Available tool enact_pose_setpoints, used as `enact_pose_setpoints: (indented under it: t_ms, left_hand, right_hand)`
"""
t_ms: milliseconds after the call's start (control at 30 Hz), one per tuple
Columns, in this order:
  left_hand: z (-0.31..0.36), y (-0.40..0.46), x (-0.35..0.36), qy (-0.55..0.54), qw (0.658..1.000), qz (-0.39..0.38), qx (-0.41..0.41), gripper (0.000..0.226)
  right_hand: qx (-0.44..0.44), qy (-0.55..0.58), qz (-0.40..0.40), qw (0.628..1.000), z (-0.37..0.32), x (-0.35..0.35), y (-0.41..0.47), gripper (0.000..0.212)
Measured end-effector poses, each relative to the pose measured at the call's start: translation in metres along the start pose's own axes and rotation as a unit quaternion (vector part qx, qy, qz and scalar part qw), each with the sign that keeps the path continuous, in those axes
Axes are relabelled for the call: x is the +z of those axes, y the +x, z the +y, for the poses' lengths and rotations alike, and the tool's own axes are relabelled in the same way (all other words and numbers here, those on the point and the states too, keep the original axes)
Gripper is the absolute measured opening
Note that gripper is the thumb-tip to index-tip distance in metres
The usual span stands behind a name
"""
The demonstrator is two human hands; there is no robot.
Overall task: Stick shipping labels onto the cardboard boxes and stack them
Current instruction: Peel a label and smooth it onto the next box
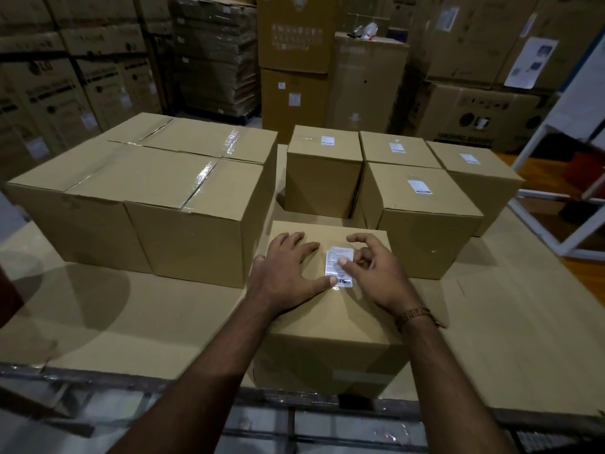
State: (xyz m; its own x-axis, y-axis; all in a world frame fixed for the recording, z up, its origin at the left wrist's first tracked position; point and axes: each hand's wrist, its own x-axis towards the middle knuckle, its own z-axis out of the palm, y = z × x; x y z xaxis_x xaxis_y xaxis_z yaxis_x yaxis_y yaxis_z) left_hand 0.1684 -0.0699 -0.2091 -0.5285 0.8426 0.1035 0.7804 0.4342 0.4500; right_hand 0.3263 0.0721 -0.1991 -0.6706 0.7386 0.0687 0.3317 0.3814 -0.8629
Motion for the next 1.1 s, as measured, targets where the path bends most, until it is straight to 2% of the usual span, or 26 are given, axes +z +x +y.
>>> enact_pose_setpoints:
  t_ms: [67, 100, 167, 500, 1100]
  left_hand:
    - [0.000, 0.000, 0.000, 0.000, 1.000, 0.005, 0.000, 0.094]
    - [-0.001, 0.000, 0.000, 0.000, 1.000, 0.007, 0.000, 0.094]
    - [-0.002, 0.000, 0.001, 0.002, 1.000, 0.008, 0.001, 0.095]
    - [-0.004, 0.002, -0.002, -0.001, 1.000, -0.013, 0.011, 0.101]
    - [-0.003, 0.002, -0.003, -0.002, 1.000, -0.022, 0.002, 0.102]
  right_hand:
    - [-0.011, -0.002, -0.039, 0.999, 0.005, -0.006, -0.002, 0.067]
    - [-0.016, -0.008, -0.046, 0.999, 0.006, -0.008, -0.002, 0.077]
    - [-0.020, -0.018, -0.041, 0.999, 0.005, -0.009, -0.003, 0.082]
    - [-0.032, -0.032, -0.045, 0.998, 0.010, -0.008, 0.003, 0.053]
    - [-0.045, 0.004, -0.100, 0.994, 0.015, -0.009, 0.003, 0.031]
